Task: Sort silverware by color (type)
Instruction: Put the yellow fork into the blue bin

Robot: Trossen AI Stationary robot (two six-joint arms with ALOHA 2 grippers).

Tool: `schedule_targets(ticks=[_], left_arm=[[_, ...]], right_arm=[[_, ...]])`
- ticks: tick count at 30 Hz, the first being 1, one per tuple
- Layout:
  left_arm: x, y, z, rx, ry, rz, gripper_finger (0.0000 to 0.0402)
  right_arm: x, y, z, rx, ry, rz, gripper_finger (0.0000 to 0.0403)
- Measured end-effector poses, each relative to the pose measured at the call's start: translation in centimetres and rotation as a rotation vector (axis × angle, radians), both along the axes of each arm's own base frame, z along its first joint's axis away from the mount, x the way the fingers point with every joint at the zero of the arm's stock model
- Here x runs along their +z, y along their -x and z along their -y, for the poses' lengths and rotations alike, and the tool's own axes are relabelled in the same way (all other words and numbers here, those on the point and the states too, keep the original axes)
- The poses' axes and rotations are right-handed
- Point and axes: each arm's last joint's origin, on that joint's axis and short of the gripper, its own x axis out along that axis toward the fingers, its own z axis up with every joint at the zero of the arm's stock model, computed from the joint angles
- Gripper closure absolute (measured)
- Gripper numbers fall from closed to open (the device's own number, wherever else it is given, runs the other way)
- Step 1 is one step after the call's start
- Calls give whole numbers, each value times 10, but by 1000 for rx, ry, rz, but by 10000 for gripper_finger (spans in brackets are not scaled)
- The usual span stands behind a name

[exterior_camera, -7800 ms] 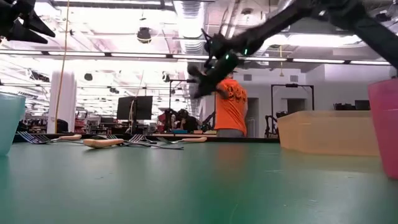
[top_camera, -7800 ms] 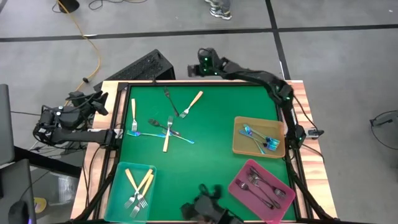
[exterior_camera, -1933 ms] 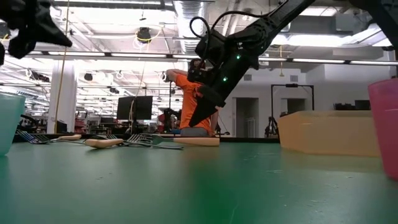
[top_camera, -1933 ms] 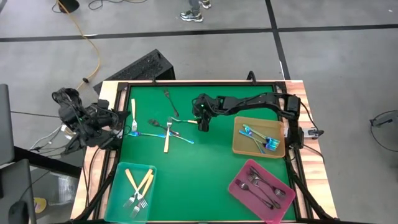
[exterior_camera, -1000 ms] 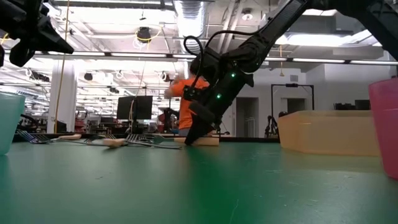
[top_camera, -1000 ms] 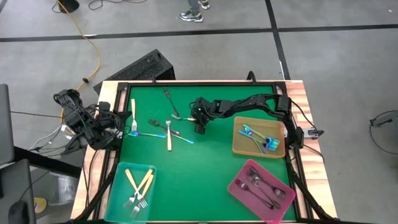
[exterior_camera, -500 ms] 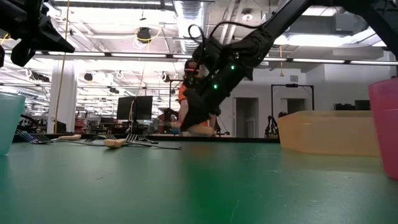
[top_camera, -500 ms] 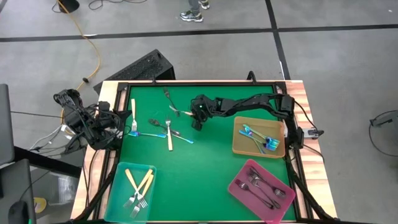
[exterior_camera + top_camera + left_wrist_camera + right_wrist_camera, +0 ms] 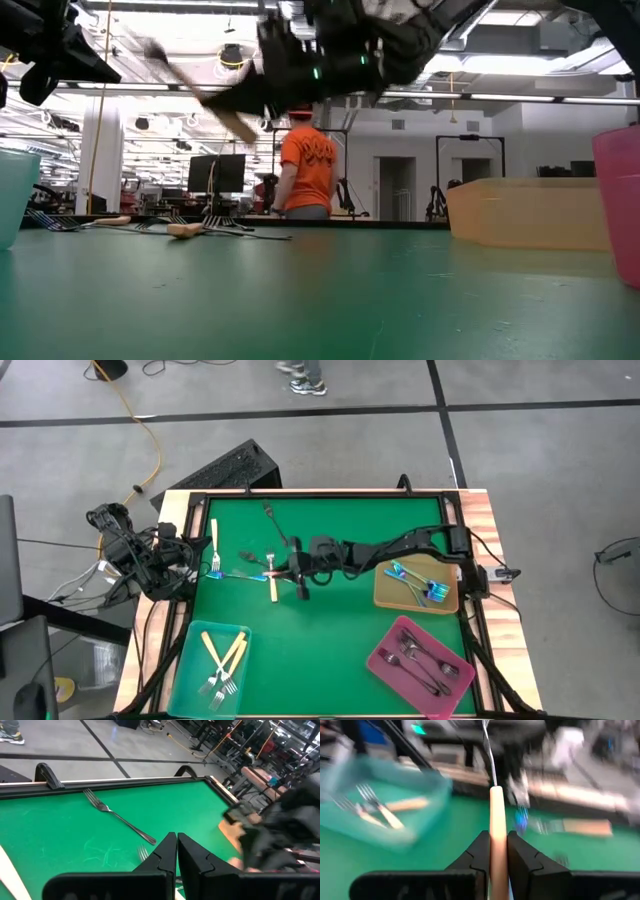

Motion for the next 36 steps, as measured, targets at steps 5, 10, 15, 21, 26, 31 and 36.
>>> schedule_targets(ticks=[5,10,15,21,26,31,36], left_arm=[[0,0,0,3,-7,7,401],[0,0,0,6,-13,12,401],[0,0,0,5,-15,11,401],[0,0,0,4,-12,8,401],[0,0,0,0,-5,0,401],[0,0,0,-1,-1,-3,401],[0,0,0,-1,-1,-3,401]], right_arm=[[26,-9,-29,191,74,118,340],[50,-28,-55,296,77,226,340],[56,-53,-75,420,92,296,340],[46,-89,-94,562,63,380,340],[26,-114,-98,605,-7,373,340],[6,-130,-94,622,-90,358,340],[-27,-135,-92,645,-125,287,340]])
